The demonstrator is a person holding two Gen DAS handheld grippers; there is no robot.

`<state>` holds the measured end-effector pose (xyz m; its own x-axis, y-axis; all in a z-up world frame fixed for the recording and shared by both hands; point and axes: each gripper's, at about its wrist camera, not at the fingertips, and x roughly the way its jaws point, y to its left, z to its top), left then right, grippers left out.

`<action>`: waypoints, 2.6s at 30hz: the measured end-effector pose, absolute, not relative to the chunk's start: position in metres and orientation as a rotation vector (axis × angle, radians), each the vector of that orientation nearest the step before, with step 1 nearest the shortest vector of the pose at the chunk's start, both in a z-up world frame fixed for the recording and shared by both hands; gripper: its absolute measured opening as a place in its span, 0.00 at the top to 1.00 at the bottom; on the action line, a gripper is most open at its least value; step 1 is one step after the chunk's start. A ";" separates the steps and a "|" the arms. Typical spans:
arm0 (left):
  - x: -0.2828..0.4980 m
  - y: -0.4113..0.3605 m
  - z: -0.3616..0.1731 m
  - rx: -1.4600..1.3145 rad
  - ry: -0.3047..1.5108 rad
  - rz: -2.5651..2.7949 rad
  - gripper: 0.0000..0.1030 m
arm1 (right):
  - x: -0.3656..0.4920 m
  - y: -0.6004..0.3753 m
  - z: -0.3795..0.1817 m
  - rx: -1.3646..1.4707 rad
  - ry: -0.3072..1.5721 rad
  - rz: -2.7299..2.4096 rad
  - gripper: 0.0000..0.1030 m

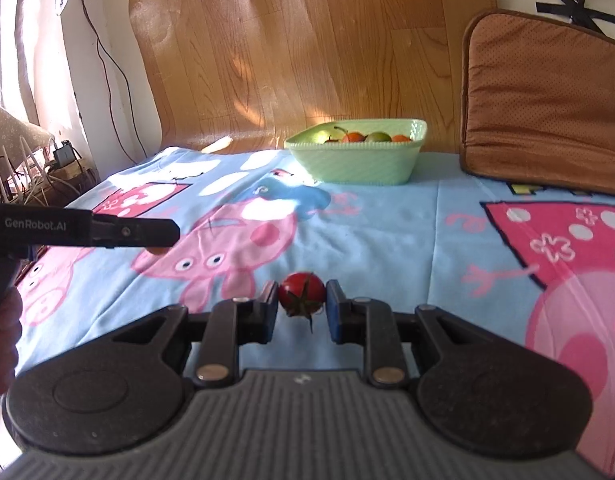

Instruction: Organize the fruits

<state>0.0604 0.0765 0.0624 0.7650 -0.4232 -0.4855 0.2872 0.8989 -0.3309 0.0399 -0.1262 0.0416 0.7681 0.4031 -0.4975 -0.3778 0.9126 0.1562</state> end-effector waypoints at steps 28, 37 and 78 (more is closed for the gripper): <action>0.261 0.029 0.078 -0.214 0.595 -0.317 0.74 | 0.223 -0.150 0.072 0.094 0.432 0.348 0.61; 0.124 0.026 0.080 -0.105 0.554 -0.208 0.40 | 0.090 -0.150 0.058 0.146 0.472 0.340 0.48; -0.033 0.033 0.060 0.040 0.529 0.032 0.00 | -0.048 -0.134 0.035 0.243 0.522 0.205 0.20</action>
